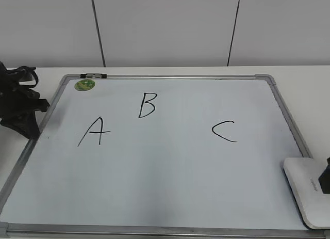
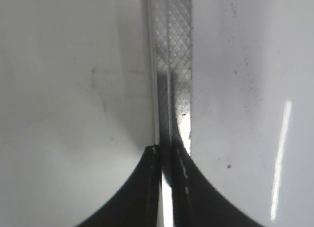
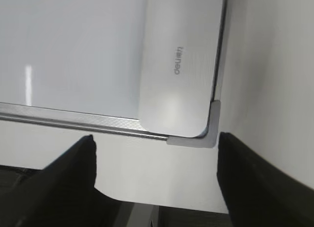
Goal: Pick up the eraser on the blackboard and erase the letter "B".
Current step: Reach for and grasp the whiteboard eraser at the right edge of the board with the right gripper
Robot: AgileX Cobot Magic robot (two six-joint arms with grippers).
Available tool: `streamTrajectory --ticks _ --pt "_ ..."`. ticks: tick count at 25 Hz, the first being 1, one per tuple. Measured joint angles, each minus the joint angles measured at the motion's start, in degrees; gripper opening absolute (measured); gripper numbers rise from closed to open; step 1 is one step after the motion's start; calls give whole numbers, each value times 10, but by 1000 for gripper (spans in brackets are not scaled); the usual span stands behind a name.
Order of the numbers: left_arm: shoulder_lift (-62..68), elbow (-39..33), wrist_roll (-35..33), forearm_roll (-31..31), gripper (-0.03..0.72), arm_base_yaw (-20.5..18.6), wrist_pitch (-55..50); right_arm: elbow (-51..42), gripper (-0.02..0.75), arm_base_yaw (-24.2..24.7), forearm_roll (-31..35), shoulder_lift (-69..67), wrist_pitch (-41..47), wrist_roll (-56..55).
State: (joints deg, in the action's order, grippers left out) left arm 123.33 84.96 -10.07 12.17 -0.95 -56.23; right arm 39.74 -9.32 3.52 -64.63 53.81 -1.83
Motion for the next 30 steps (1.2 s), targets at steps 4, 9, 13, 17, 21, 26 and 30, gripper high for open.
streamTrajectory --ticks 4,9,13,17,21,26,30 --pt "0 0 0 0 10 0 0 0 589 -29 -25 -39 -13 -45" --pt "0 0 0 0 10 0 0 0 606 -30 -27 -87 -46 -50" --pt "0 0 0 0 10 0 0 3 607 -30 -52 -128 -72 -52" --pt "0 0 0 0 10 0 0 14 608 -30 -58 -167 -92 -55" --pt "0 0 0 0 10 0 0 33 608 -30 -67 -202 -98 -64" --pt "0 0 1 0 10 0 -1 49 608 -30 -78 -214 -98 -92" --pt "0 0 1 0 10 0 -1 51 608 -30 -89 -214 -89 -121"
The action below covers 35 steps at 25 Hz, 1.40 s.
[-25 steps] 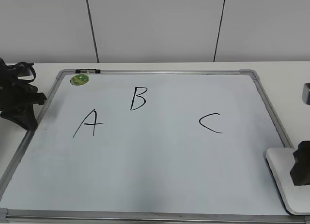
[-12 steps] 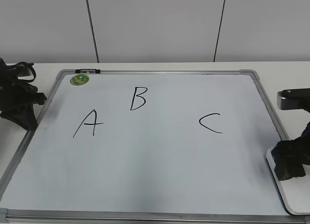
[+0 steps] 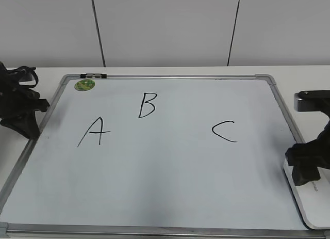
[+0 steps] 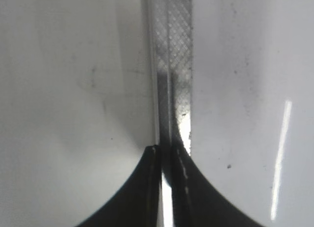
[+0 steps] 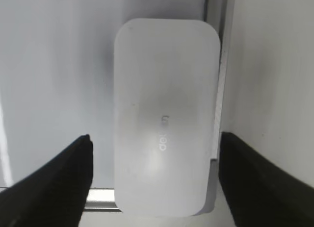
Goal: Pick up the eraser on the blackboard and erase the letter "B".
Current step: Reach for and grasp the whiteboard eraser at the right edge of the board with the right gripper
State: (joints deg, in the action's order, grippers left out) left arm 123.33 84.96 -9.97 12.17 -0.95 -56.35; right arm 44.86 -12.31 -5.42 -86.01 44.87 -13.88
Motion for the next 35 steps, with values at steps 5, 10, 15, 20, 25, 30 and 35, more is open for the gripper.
streamTrajectory --ticks 5,10,15,20,25,30,35 --pt "0 0 0 0 10 0 0 0 608 0 -7 0 8 -4" --pt "0 0 0 0 10 0 0 0 608 0 -7 0 10 -5" --pt "0 0 0 0 10 0 0 0 608 0 -7 0 8 -6" --pt "0 0 0 0 10 0 0 0 608 0 -7 0 7 -6" --pt "0 0 0 0 10 0 0 0 608 7 14 0 7 12" --pt "0 0 0 0 10 0 0 0 608 24 76 0 7 74" --pt "0 0 0 0 10 0 0 0 608 37 74 -1 7 82"
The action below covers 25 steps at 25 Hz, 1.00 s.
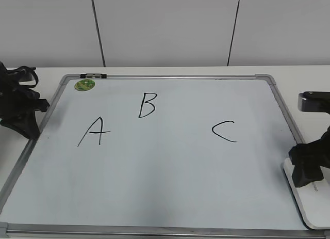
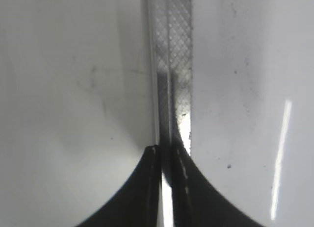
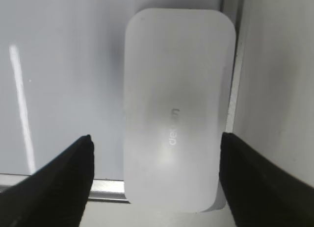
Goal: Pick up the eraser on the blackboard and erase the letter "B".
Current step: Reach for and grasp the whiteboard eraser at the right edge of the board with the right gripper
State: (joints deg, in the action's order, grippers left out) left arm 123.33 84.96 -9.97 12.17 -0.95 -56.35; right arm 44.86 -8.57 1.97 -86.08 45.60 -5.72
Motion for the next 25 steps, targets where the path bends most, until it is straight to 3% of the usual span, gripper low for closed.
streamTrajectory --ticks 25 --pt "0 0 0 0 10 0 0 0 594 14 4 -29 -6 6"
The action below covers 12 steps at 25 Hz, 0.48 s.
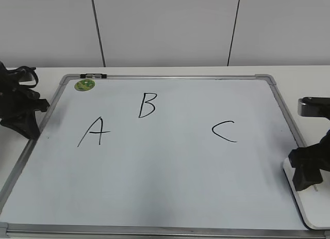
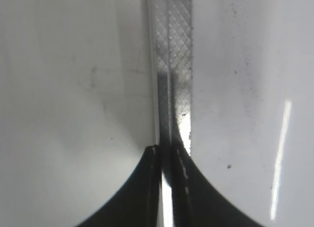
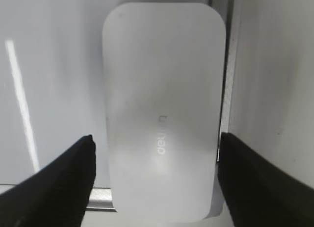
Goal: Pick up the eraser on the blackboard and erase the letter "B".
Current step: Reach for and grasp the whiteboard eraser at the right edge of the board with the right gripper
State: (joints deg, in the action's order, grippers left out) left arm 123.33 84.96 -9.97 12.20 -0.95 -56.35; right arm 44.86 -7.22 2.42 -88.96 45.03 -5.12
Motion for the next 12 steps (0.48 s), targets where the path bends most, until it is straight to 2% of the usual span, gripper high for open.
streamTrajectory --ticks 12 --pt "0 0 0 0 10 0 0 0 593 0 -1 -5 -10 1"
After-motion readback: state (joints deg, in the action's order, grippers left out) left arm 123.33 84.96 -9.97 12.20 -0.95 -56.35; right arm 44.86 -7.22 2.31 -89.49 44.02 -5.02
